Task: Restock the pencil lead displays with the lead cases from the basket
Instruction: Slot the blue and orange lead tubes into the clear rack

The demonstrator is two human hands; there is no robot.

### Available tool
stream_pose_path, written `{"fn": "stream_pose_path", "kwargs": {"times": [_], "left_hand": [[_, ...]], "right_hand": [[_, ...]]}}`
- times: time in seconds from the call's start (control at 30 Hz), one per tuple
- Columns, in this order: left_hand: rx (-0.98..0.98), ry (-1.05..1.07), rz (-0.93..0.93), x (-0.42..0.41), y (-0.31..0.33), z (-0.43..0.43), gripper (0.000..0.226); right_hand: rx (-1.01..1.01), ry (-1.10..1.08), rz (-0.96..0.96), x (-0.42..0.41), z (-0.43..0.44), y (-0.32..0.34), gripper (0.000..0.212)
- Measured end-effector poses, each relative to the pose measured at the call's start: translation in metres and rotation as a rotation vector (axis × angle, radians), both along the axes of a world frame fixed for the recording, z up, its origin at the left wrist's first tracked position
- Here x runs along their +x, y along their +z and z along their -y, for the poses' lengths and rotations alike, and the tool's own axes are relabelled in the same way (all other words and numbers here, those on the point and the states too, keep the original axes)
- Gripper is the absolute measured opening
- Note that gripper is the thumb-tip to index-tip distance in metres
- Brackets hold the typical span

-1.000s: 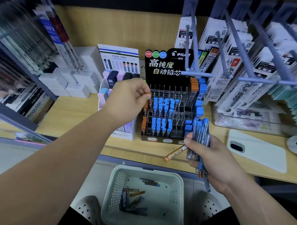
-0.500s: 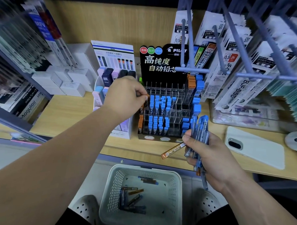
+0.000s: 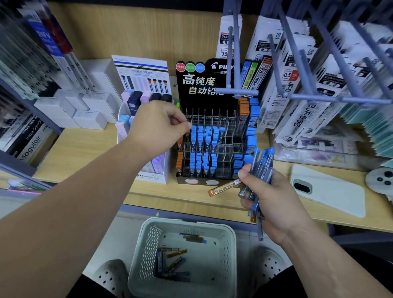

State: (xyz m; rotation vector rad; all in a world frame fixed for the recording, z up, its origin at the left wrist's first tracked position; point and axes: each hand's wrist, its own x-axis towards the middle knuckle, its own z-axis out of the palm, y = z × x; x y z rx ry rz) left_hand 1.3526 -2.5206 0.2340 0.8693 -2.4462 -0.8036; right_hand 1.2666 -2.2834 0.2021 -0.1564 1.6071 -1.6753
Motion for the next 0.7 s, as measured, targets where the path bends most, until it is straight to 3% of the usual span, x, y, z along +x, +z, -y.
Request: {"fn": "stream_pose_path", "kwargs": {"times": [0.13, 0.33, 0.43, 0.7], "left_hand": [[0.154, 0.053, -0.140, 0.021, 0.015, -0.033, 0.015], [0.676, -0.046, 0.070, 0.057, 0.004, -0.096, 0.018], [0.848, 0.029, -0.008, 0.058, -0.005, -0.114, 0.010], [0.889, 0.186, -0.251, 0.050, -0.003, -0.117, 0.009]], "right_hand": [[-0.031, -0.037, -0.007, 0.001, 0.001, 0.002, 0.009], [-0.072, -0.095, -0.023, 0.004, 0.003, 0.002, 0.007], [-0.087, -0.094, -0.029, 0.007, 0.003, 0.001, 0.007], [-0.071, -0.025, -0.066, 0.010, 0.002, -0.001, 0.006]]}}
